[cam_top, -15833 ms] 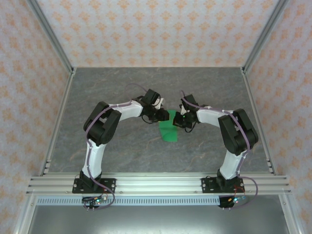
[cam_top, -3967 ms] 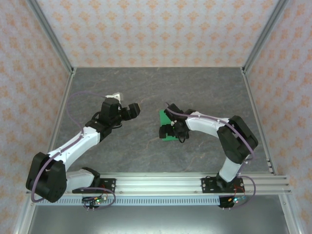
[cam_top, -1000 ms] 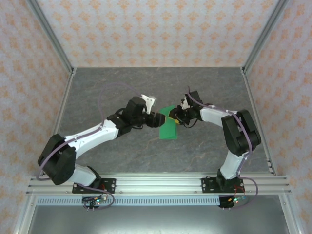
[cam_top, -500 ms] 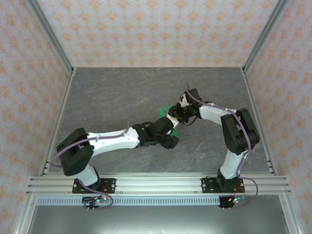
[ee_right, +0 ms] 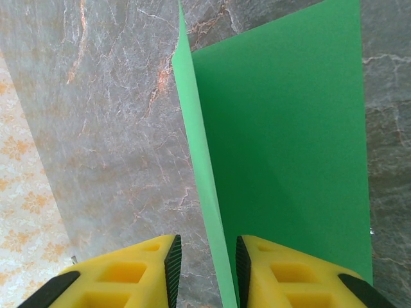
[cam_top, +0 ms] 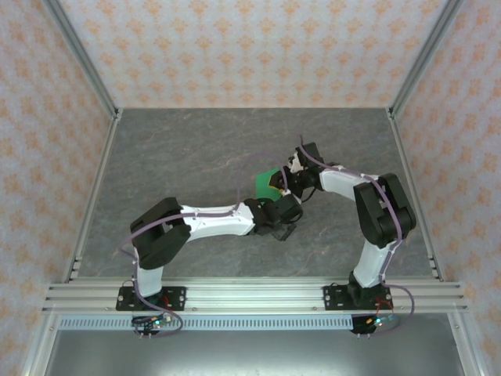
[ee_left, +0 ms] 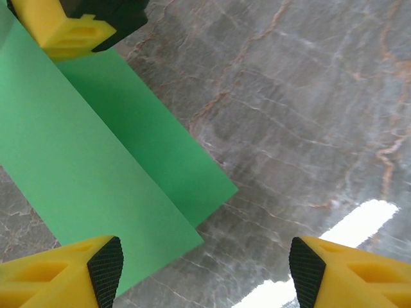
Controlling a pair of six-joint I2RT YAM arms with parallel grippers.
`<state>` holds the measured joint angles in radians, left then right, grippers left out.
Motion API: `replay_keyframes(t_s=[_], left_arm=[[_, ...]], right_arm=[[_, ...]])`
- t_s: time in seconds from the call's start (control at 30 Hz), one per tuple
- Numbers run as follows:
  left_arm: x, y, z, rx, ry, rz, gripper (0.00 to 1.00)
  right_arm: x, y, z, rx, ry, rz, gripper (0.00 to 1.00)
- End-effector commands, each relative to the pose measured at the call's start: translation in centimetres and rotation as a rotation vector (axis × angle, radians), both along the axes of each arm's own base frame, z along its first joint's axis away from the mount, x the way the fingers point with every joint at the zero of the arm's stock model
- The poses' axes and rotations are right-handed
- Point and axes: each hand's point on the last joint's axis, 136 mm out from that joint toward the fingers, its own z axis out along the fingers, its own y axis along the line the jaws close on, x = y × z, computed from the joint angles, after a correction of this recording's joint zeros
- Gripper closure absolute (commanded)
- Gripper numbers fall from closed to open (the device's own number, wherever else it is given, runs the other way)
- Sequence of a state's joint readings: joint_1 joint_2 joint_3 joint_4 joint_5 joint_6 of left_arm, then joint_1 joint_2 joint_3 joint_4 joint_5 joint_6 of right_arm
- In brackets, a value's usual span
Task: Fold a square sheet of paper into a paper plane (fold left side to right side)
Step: Fold the triangle a second time at the center of the table.
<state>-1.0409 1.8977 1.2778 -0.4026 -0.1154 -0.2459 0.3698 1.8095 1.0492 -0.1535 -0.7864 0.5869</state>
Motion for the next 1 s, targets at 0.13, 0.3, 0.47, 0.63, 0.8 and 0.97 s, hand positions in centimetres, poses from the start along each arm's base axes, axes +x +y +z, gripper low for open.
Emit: replay_keyframes(t_s=[0.13,0.3,0.47,0.63,0.8,0.97], left_arm=[[1.5,0.1,0.7,0.039,-0.069,0.051,0.35],[1.9,0.5,0.9,0.053,-0.099,0.065,0.58],[1.9,0.7,1.0,0.057,-0.1,0.068,0.77],[1.7,0.7,0.9,0.052,-0.094,0.066,0.87],[1.5,0.8,0.6,0.045,-0.083,0.07,0.94],[1.1,0.7,1.0,-0.001,-0.068,0.083,0.97]], right_arm=[[0.5,0.3,0.5,0.017,-0.001,0.006,0.68],[0.4,0.2,0.4,0.013,0.001,0.007,0.68],[0.4,0.2,0.4,0.01,0.0,0.008,0.68],[0.4,0.0,0.6,-0.003,-0.005,0.01,0.68],[0.8,-0.2,1.3,-0.022,-0.029,0.014,0.62],[2.3,-0.6,4.1,-0.081,-0.112,0.026,0.43]])
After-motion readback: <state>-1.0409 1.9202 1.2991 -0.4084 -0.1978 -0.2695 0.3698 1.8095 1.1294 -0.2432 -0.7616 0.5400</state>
